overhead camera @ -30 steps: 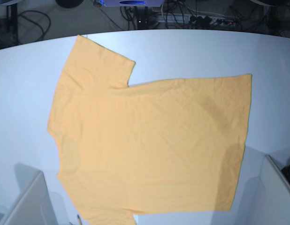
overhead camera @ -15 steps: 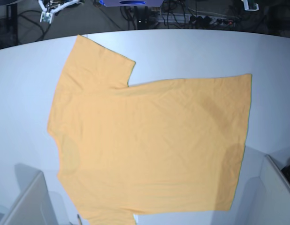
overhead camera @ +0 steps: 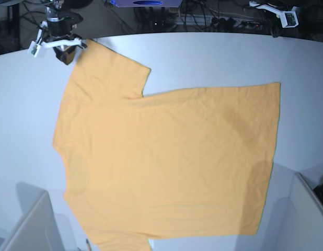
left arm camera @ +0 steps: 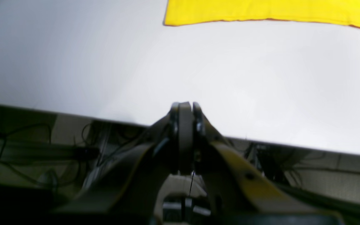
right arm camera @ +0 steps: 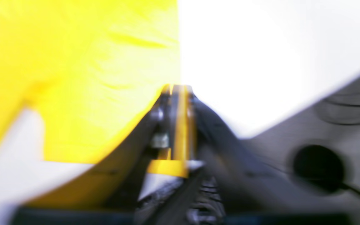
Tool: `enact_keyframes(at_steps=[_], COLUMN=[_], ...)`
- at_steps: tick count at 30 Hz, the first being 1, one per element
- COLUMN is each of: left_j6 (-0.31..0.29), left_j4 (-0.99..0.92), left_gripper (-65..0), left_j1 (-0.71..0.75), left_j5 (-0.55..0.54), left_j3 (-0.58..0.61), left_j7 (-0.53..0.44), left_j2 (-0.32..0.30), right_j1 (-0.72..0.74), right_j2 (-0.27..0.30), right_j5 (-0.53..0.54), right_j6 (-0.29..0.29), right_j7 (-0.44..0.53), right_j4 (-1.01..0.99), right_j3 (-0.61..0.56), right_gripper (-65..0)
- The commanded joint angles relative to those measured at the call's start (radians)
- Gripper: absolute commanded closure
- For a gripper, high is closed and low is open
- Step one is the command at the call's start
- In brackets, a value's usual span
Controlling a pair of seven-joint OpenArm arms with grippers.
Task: Fold the T-shirt properly
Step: 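Move the right gripper to the shirt's shoulder corner and grasp it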
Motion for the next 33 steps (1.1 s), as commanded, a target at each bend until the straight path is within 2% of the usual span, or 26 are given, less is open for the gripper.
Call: enact_keyframes(at_steps=[1,2,4,6,8,11,13,15,18,20,24,27,31,33], left_j6=[0.004,0.004,0.004,0.004,0.004,0.003,-0.008,-0.065,-0.158,-0.2,-0.253,-0.298,-0.373,-0.388], left_j4=[0.016,0.016,0.016,0.016,0.016,0.014,0.013,0.013,0.003,-0.009,-0.021,-0.021,-0.027,-0.044], left_gripper=[0.0,0.0,0.0,0.0,0.0,-25.0,-37.2,-42.6,-42.6,-42.6,-42.6,-42.6,-42.6,-42.6], left_j1=[0.016,0.008,0.001,-0.003,-0.003,-0.003,-0.004,-0.004,-0.033,-0.055,-0.159,-0.253,-0.366,-0.423], left_j5=[-0.003,-0.005,-0.005,-0.026,-0.1,-0.215,-0.266,-0.321,-0.428,-0.49,-0.571,-0.574,-0.571,-0.539], left_j3=[-0.007,-0.007,-0.007,-0.008,-0.008,-0.034,-0.062,-0.103,-0.166,-0.215,-0.363,-0.479,-0.596,-0.633], left_j7=[-0.023,-0.02,-0.016,-0.016,-0.016,-0.016,-0.016,-0.016,-0.008,0.056,0.294,0.466,0.632,0.693], left_j2=[-0.004,-0.004,-0.004,-0.004,-0.006,-0.024,-0.029,-0.029,-0.029,-0.029,-0.009,0.031,0.06,0.065], right_j1=[0.012,0.03,0.072,0.114,0.153,0.214,0.245,0.273,0.299,0.306,0.303,0.303,0.303,0.303], right_j2=[0.025,0.04,0.066,0.092,0.106,0.114,0.114,0.115,0.118,0.12,0.12,0.117,0.115,0.117], right_j5=[0.04,0.082,0.158,0.23,0.29,0.327,0.327,0.327,0.327,0.327,0.326,0.326,0.326,0.326], right_j6=[0.002,0.002,0.002,0.002,0.002,0.001,0.001,0.001,0.001,0.001,0.001,0.001,0.001,0.001], right_j7=[-0.003,-0.034,-0.104,-0.147,-0.17,-0.224,-0.262,-0.298,-0.333,-0.354,-0.353,-0.353,-0.353,-0.351], right_j4=[0.017,0.013,0.007,-0.025,-0.068,-0.149,-0.194,-0.241,-0.295,-0.316,-0.35,-0.37,-0.39,-0.404], right_j3=[0.009,0.012,0.014,0.017,0.043,0.084,0.124,0.153,0.164,0.141,0.07,0.038,0.037,0.04], right_gripper=[-24.8,-30.0,-35.3,-35.4,-35.7,-35.7,-35.7,-35.7,-35.9,-35.7,-35.4,-35.4,-35.1,-30.9])
